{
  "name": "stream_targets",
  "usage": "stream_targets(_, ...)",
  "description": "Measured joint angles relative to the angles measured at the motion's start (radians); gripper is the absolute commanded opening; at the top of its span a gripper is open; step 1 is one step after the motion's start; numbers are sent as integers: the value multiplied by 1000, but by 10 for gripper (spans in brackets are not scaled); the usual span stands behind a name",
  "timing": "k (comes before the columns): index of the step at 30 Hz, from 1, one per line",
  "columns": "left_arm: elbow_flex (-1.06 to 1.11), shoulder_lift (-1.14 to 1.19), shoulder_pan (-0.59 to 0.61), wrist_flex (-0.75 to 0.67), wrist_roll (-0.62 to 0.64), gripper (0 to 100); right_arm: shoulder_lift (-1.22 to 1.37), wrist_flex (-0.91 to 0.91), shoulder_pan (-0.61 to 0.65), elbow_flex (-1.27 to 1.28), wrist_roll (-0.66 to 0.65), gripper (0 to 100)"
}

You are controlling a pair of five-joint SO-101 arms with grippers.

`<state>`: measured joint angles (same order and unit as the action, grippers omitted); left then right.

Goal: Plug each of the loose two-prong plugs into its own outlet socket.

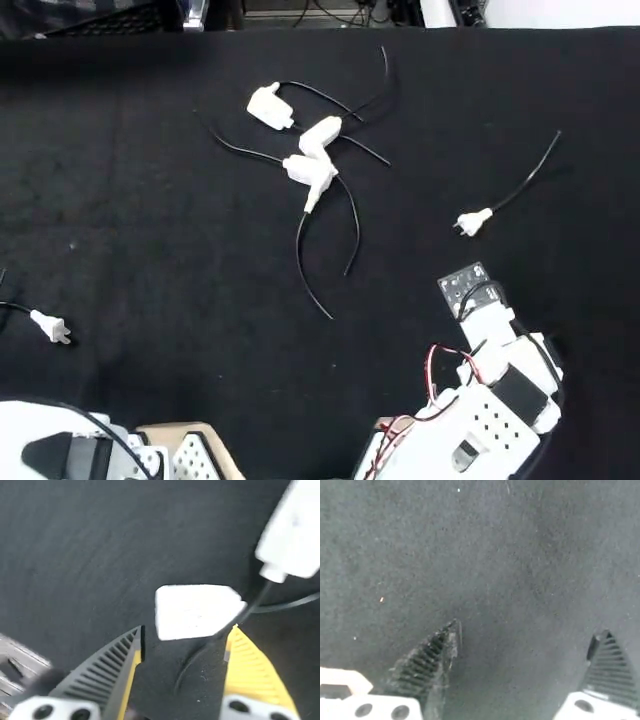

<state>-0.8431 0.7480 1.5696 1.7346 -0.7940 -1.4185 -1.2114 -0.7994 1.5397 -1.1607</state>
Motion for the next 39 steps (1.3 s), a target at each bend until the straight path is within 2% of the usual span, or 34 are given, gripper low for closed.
stream_targets(7, 0, 0, -75, -35, -374, 272, 0, 0, 0, 0, 0, 389)
stream_targets(12, 0, 0, -78, -121, -621, 271, 0, 0, 0, 0, 0, 389)
stream_targets(14, 0, 0, -64, -138, -678, 271, 0, 0, 0, 0, 0, 389)
stream_targets(28, 52, 5, -21, -137, -689, 271, 0, 0, 0, 0, 0, 389)
stream_targets(39, 89, 81, -81, -133, -689, 271, 0, 0, 0, 0, 14, 389)
